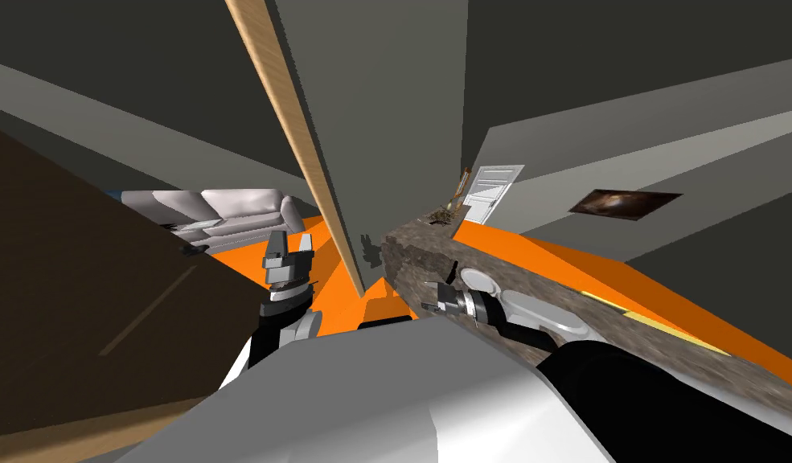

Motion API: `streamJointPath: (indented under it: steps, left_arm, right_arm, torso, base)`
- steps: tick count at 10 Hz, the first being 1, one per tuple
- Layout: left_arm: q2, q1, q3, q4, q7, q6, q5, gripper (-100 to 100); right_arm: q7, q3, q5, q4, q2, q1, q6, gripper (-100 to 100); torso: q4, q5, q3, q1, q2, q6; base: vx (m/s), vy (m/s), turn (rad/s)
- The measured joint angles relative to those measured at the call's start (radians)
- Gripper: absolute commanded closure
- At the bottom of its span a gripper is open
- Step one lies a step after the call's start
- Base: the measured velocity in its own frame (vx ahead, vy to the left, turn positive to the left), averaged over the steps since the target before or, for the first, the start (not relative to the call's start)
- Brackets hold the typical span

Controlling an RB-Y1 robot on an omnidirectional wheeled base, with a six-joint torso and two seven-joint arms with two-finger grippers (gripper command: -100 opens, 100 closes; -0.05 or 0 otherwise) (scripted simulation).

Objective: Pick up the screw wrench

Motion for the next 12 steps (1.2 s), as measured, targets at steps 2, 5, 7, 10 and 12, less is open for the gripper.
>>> streamJointPath:
  steps: [2,5,7,10,12]
  left_arm:
    - [0.000,0.000,0.000,0.000,0.000,0.000,0.000,0]
    - [0.000,0.000,0.000,0.000,0.000,0.000,0.000,0]
    - [0.000,0.000,0.000,0.000,0.000,0.000,0.000,0]
    - [0.000,0.000,0.000,0.000,0.000,0.000,0.000,0]
    - [0.000,0.000,0.000,0.000,0.000,0.000,0.000,0]
  right_arm:
    - [-0.002,0.015,0.034,0.031,-0.062,-0.005,0.008,-100]
    - [0.009,0.008,0.080,0.046,-0.148,0.035,0.020,-100]
    - [0.003,0.029,0.110,0.053,-0.196,0.029,0.040,-100]
    - [0.001,0.029,0.156,0.059,-0.285,0.063,0.073,-100]
    - [0.012,0.031,0.189,0.078,-0.339,0.086,0.083,-100]
  torso:
    - [0.000,0.000,0.000,-0.001,0.000,0.000]
    - [0.000,0.000,0.000,0.000,0.000,0.001]
    - [0.000,0.000,0.000,0.001,0.000,0.000]
    - [0.000,0.000,0.000,-0.001,0.000,0.001]
    - [0.000,0.000,0.000,-0.001,0.000,0.001]
  base:
    - [0.003,-0.062,0.212]
    - [0.007,-0.052,0.124]
    - [0.004,-0.046,0.221]
    - [-0.003,-0.072,0.229]
    - [0.004,-0.082,0.185]
